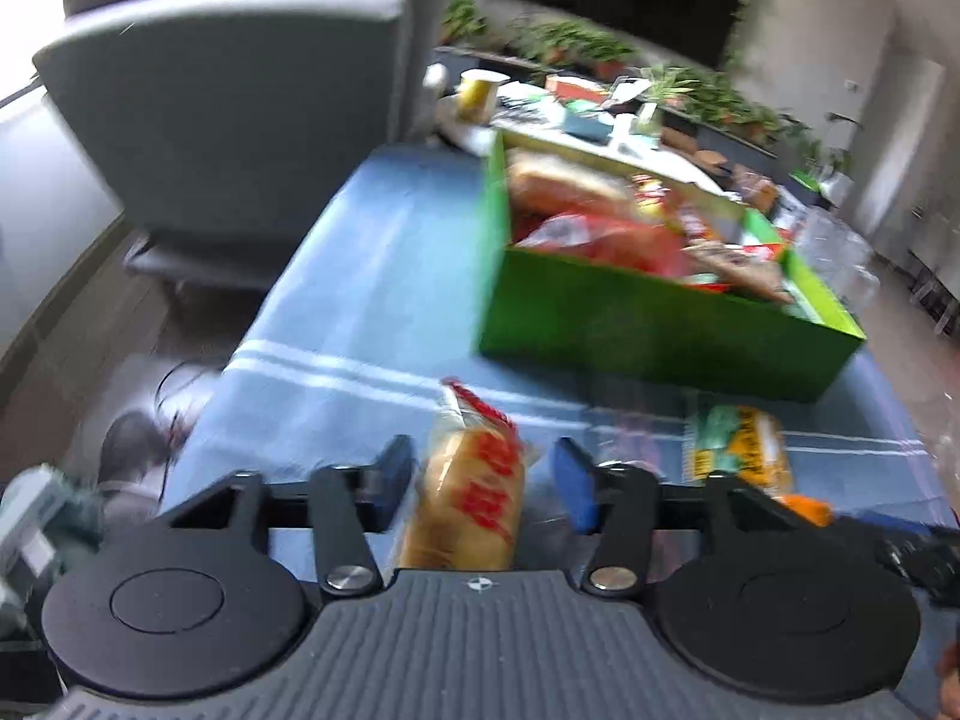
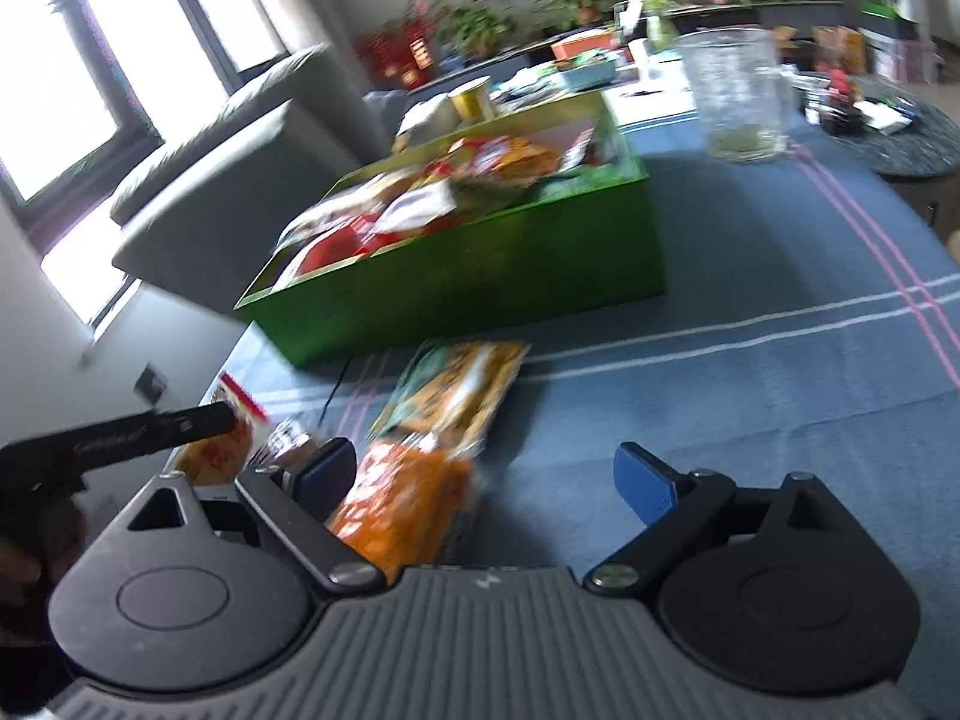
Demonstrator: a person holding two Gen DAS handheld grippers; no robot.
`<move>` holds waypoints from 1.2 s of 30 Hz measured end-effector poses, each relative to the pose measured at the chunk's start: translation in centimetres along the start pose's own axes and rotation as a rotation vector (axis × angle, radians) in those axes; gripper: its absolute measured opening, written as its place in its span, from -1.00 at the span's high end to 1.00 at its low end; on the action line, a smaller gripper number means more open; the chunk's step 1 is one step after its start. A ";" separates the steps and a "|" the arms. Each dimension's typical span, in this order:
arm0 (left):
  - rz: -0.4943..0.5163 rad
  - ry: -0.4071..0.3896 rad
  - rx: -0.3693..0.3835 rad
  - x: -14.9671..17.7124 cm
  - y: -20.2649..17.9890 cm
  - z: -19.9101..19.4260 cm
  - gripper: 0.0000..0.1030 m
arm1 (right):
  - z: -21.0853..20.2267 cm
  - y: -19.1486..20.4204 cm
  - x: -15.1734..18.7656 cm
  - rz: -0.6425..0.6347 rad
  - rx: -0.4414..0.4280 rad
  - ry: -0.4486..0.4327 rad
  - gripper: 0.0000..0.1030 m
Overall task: Organize snacks
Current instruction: 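Grasp the Wangwang rice cracker with the left gripper while the right grasps the orange wafer pack, then lower both packets into the green box and open both grippers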
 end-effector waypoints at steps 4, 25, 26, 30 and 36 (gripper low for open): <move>0.008 -0.001 -0.028 0.4 0.8 0.0 -0.16 | 0.3 1.6 1.0 -0.060 -0.017 0.037 -0.49; 0.190 -0.013 -0.044 2.6 -0.8 0.0 0.31 | 2.3 3.6 2.2 -0.185 0.087 0.064 -0.48; 0.186 -0.013 -0.041 2.6 -0.8 -0.1 0.31 | 2.3 3.5 2.2 -0.199 0.103 0.059 -0.48; 0.175 -0.025 -0.033 2.4 -0.9 -0.5 0.32 | 1.7 2.8 1.8 -0.192 0.110 0.052 -0.39; 0.168 -0.079 0.004 1.3 -1.7 -2.3 0.32 | 1.0 3.0 1.2 -0.180 0.084 0.023 -0.35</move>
Point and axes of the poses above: each gripper's, at about its wrist camera, not at the fingertips, and z roughly the way its jaws point, y to its left, x to its underside, the point moved 6 cm from there along z, roughly the way its jaws point
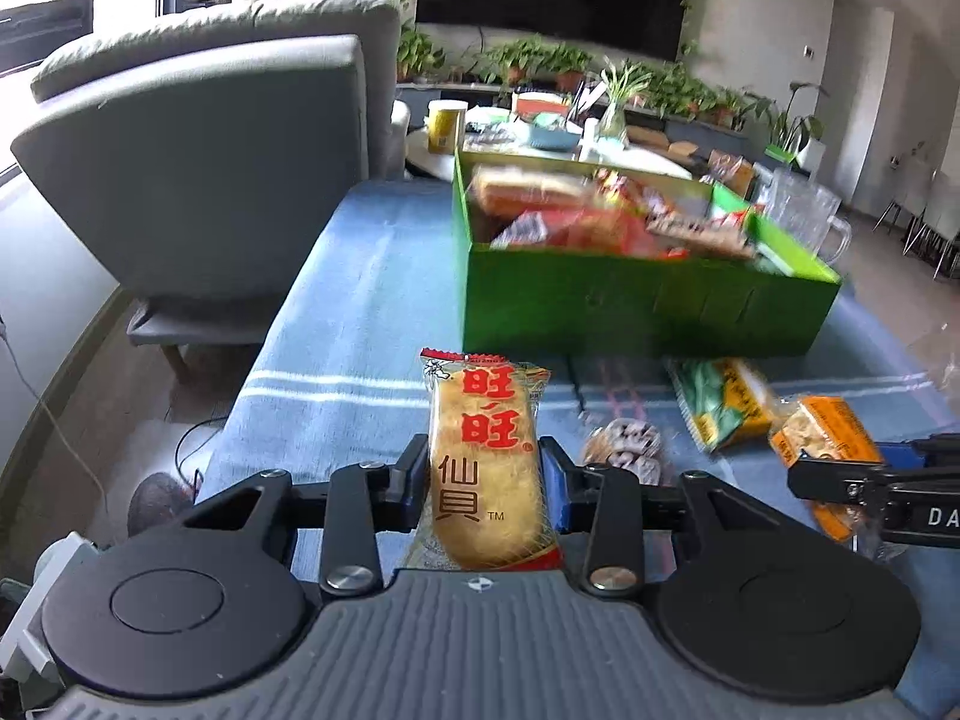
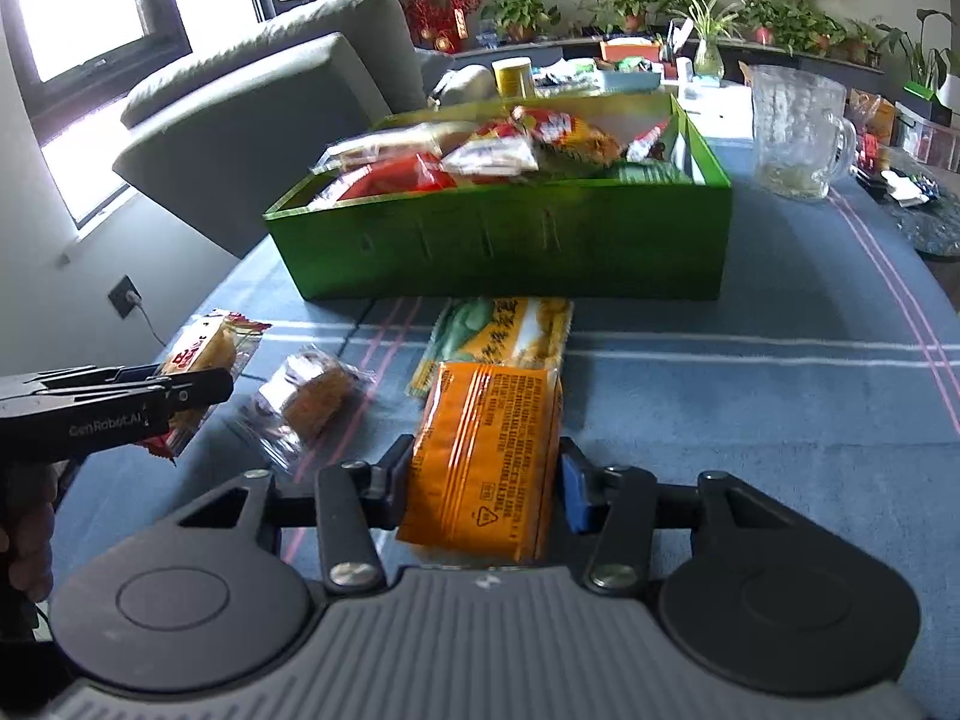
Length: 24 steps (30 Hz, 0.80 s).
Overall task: Organize snacks
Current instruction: 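Lower both packets into the green box and open both grippers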
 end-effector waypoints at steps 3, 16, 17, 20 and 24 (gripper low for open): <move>-0.011 -0.018 0.022 -0.7 -0.4 -0.6 0.32 | -0.8 -0.1 -0.7 0.012 -0.017 -0.030 -0.35; 0.056 -0.106 0.130 -6.0 -5.4 -0.9 0.32 | -2.6 0.0 -5.8 0.038 -0.077 -0.161 -0.35; 0.057 -0.110 0.135 -6.4 -5.7 -0.7 0.32 | -2.7 -0.2 -6.2 0.040 -0.074 -0.172 -0.35; 0.050 -0.110 0.149 -7.6 -6.4 0.1 0.32 | -2.7 -0.9 -7.5 0.049 -0.070 -0.198 -0.35; 0.058 -0.114 0.144 -9.1 -7.1 1.1 0.32 | -2.6 -1.8 -9.3 0.066 -0.059 -0.226 -0.35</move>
Point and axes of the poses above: each gripper's, at about its wrist camera, not at the fingertips, and z roughly the way its jaws point, y to its left, x to its underside, the point moved 6 cm from there along z, roughly the way its jaws point
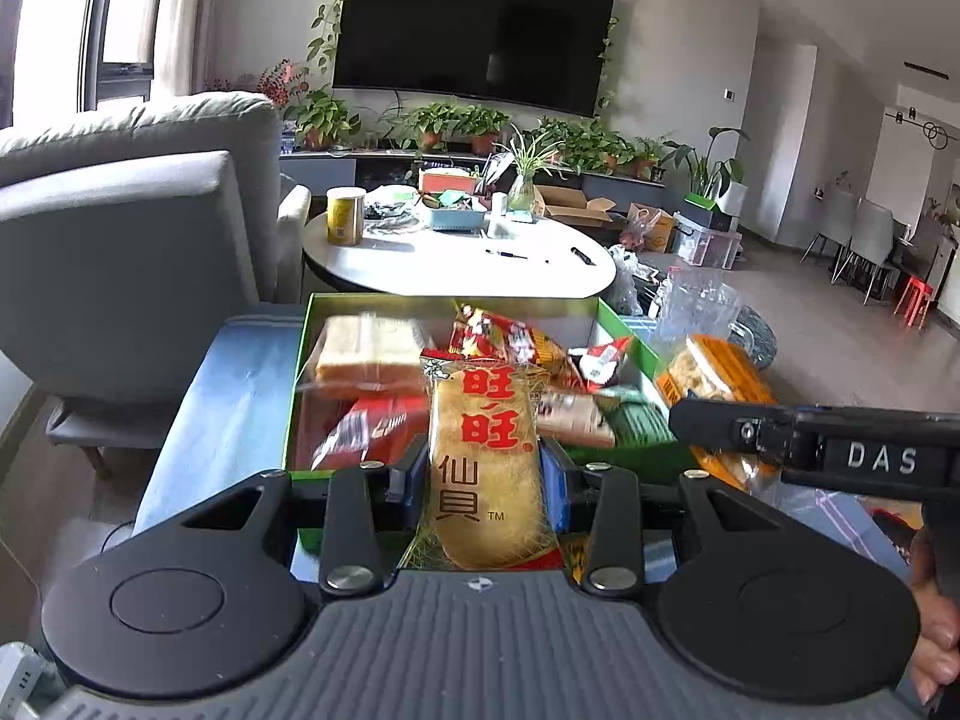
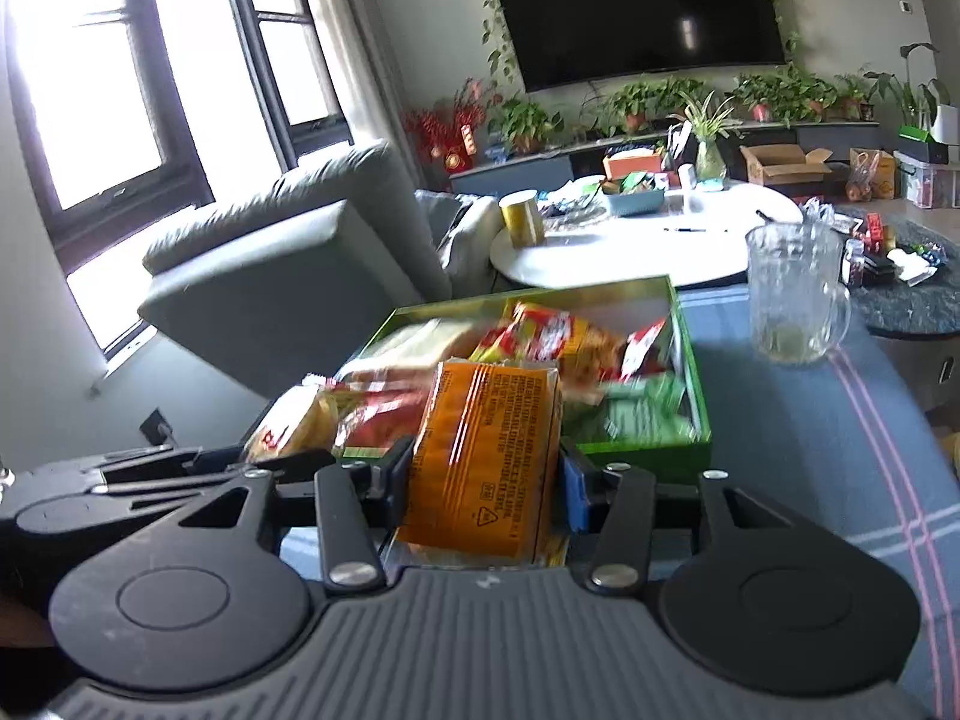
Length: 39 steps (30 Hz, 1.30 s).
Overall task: Organize snacks
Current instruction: 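Lower both packets into the green box and open both grippers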
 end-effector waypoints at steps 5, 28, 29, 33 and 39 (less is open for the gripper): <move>0.013 -0.004 0.002 -1.4 -0.7 1.6 0.32 | 0.8 -1.1 -1.8 0.014 0.009 -0.034 -0.35; 0.056 0.052 0.002 -4.5 -2.4 11.6 0.32 | 7.9 -5.9 -5.1 0.051 0.067 -0.032 -0.35; 0.056 0.056 0.006 -4.5 -2.5 11.9 0.32 | 8.2 -6.0 -5.1 0.055 0.064 -0.026 -0.35; 0.059 0.073 0.020 -4.1 -2.8 12.8 0.32 | 9.1 -6.1 -5.0 0.051 0.074 -0.015 -0.35; 0.054 0.093 0.024 -4.1 -2.5 13.6 0.14 | 9.5 -6.5 -4.8 0.054 0.091 -0.016 -0.35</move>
Point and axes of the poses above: each gripper's, at about its wrist camera, not at the fingertips, and z roughly the way its jaws point, y to its left, x to its underside, the point moved 6 cm from there along z, roughly the way its jaws point
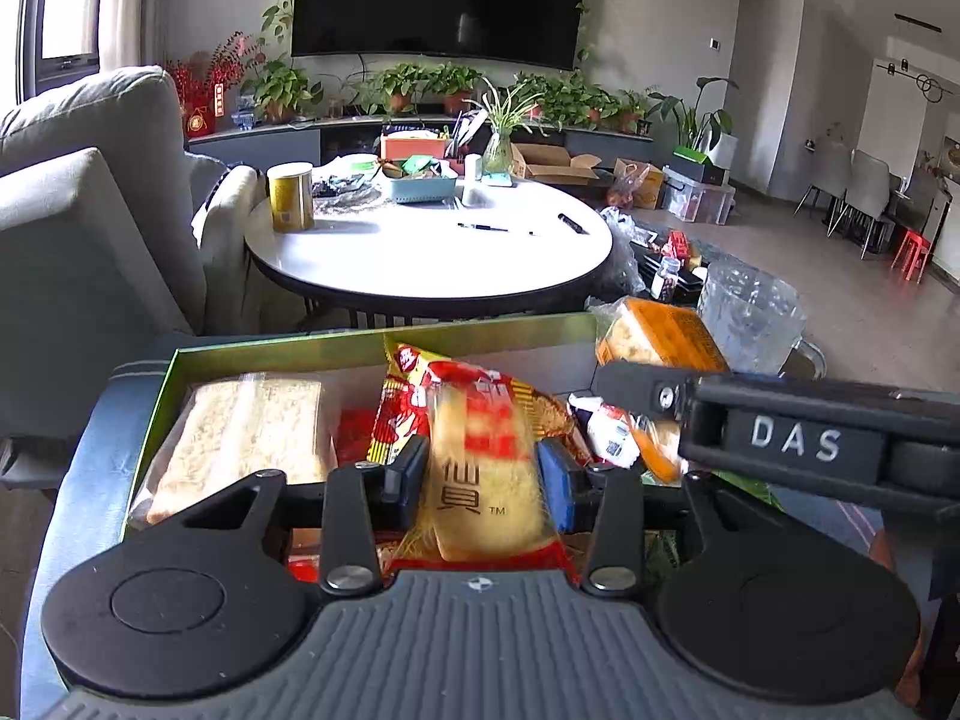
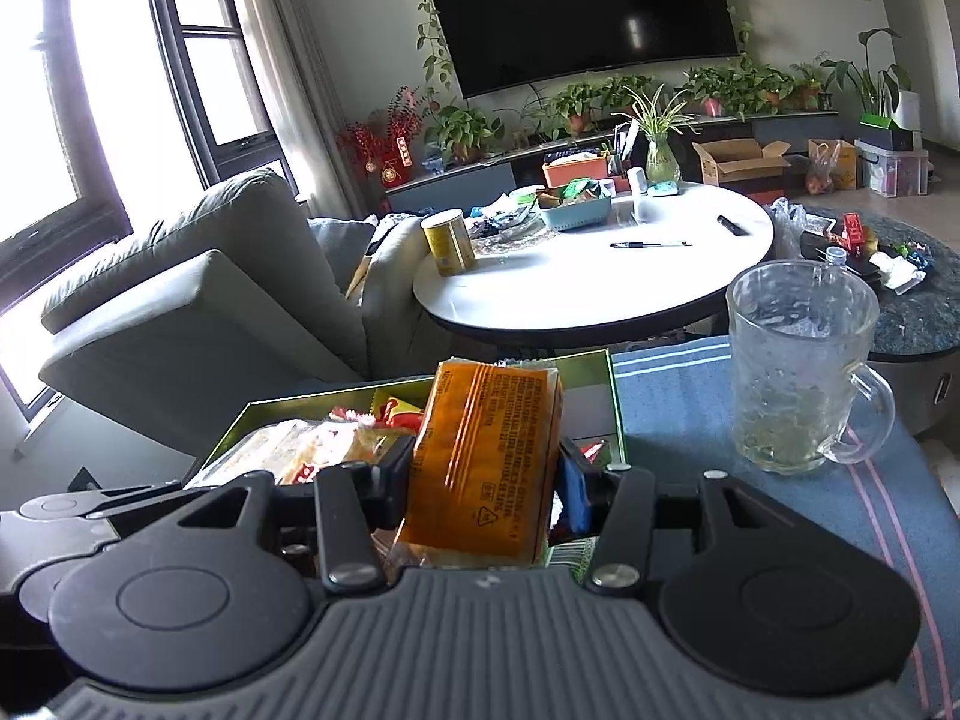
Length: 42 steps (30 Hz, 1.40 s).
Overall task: Organize snacks
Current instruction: 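Lower both packets into the green box and open both grippers, then move both grippers back to the last two packets on the cloth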
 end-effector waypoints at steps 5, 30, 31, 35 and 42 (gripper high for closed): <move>-0.013 0.002 -0.001 0.5 0.6 -0.9 -0.06 | -1.3 0.5 -0.2 -0.015 0.014 -0.084 -0.36; -0.014 0.123 -0.061 13.3 3.1 -12.4 -0.40 | -9.4 1.0 5.1 -0.014 0.013 -0.036 -0.36; -0.011 0.143 -0.059 14.1 3.0 -12.3 -0.40 | -9.7 1.1 5.4 -0.011 0.013 -0.033 -0.36; -0.005 0.180 -0.087 15.6 3.1 -11.2 -0.40 | -10.5 1.4 6.6 0.003 0.007 -0.007 -0.36; -0.027 0.122 -0.095 15.0 3.5 -10.3 0.27 | -11.3 2.5 8.3 -0.039 0.012 0.019 -0.36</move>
Point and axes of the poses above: each gripper's, at about its wrist camera, not at the fingertips, and z roughly the way its jaws point, y to its left, x to its underside, the point moved 6 cm from there along z, roughly the way its jaws point
